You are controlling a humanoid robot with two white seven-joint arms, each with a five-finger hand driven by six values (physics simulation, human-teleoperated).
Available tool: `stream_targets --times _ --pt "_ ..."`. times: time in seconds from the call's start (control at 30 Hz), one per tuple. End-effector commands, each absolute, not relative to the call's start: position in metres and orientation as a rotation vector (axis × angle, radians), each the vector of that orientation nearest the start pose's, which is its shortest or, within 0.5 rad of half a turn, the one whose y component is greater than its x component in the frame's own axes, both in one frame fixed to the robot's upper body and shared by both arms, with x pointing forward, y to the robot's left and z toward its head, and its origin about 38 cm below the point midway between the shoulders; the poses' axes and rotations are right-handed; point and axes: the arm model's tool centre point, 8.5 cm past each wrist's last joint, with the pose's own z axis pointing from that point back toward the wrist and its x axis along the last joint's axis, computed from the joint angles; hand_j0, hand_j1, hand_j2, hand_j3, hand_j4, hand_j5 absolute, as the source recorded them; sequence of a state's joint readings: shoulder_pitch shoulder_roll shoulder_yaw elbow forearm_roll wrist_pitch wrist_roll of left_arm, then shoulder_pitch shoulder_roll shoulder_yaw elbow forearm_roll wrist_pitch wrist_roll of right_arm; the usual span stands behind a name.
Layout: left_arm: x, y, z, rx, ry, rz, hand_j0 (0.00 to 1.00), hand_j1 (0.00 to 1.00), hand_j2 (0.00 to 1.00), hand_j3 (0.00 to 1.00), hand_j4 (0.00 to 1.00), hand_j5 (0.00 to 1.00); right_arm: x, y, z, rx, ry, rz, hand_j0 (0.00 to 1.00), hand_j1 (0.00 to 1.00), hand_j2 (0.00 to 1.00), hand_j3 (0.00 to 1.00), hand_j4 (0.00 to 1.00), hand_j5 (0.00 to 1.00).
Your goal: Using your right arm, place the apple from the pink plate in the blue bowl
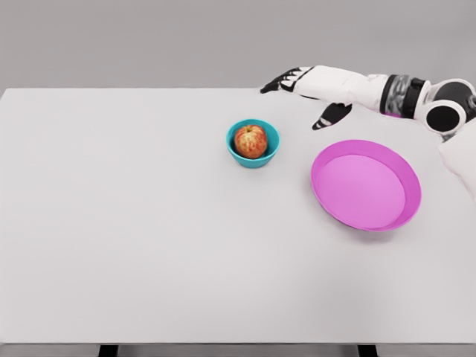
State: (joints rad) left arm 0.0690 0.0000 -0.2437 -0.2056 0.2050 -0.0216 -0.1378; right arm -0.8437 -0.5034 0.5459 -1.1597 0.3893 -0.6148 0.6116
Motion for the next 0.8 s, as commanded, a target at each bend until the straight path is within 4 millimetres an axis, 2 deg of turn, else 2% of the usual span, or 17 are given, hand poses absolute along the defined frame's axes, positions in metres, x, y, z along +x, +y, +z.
stream_targets --times 0.0,0.1,0.2,0.3,0.37,0.47,0.5,0.6,0.7,0.77 --pt "0.026 0.243 -0.263 -0.098 -0.148 -0.053 1.0 1.0 1.0 1.0 1.0 1.0 0.505 -0.278 0.286 -0.444 -1.646 1.85 1.0 1.0 1.0 1.0 1.0 1.0" --pt "0.026 0.243 -0.263 -0.097 -0.148 -0.053 1.0 1.0 1.0 1.0 1.0 1.0 0.503 -0.296 0.277 -0.452 -1.608 1.827 1.0 1.0 1.0 1.0 1.0 1.0" --pt "0.026 0.243 -0.263 -0.098 -0.148 -0.053 1.0 1.0 1.0 1.0 1.0 1.0 0.486 -0.319 0.244 -0.416 -1.647 1.666 1.0 1.0 1.0 1.0 1.0 1.0" --pt "0.026 0.243 -0.263 -0.098 -0.148 -0.053 1.0 1.0 1.0 1.0 1.0 1.0 0.478 -0.341 0.24 -0.438 -1.688 1.539 1.0 1.0 1.0 1.0 1.0 1.0" --pt "0.026 0.243 -0.263 -0.098 -0.148 -0.053 1.0 1.0 1.0 1.0 1.0 1.0 0.473 -0.352 0.237 -0.451 -1.67 1.529 1.0 1.0 1.0 1.0 1.0 1.0" --pt "0.026 0.243 -0.263 -0.098 -0.148 -0.053 1.0 1.0 1.0 1.0 1.0 1.0 0.462 -0.363 0.222 -0.446 -1.646 1.504 1.0 1.0 1.0 1.0 1.0 1.0" --pt "0.026 0.243 -0.263 -0.098 -0.148 -0.053 1.0 1.0 1.0 1.0 1.0 1.0 0.458 -0.372 0.219 -0.456 -1.628 1.497 1.0 1.0 1.0 1.0 1.0 1.0" --pt "0.033 0.243 -0.263 -0.097 -0.158 -0.056 1.0 1.0 1.0 1.0 1.0 1.0 0.455 -0.375 0.215 -0.453 -1.613 1.498 1.0 1.0 1.0 1.0 1.0 1.0" --pt "0.028 0.243 -0.263 -0.096 -0.151 -0.05 1.0 1.0 1.0 1.0 1.0 1.0 0.453 -0.376 0.21 -0.447 -1.604 1.498 1.0 1.0 1.0 1.0 1.0 1.0" --pt "0.034 0.243 -0.263 -0.096 -0.16 -0.053 1.0 1.0 1.0 1.0 1.0 1.0 0.453 -0.375 0.21 -0.446 -1.606 1.497 1.0 1.0 1.0 1.0 1.0 1.0"
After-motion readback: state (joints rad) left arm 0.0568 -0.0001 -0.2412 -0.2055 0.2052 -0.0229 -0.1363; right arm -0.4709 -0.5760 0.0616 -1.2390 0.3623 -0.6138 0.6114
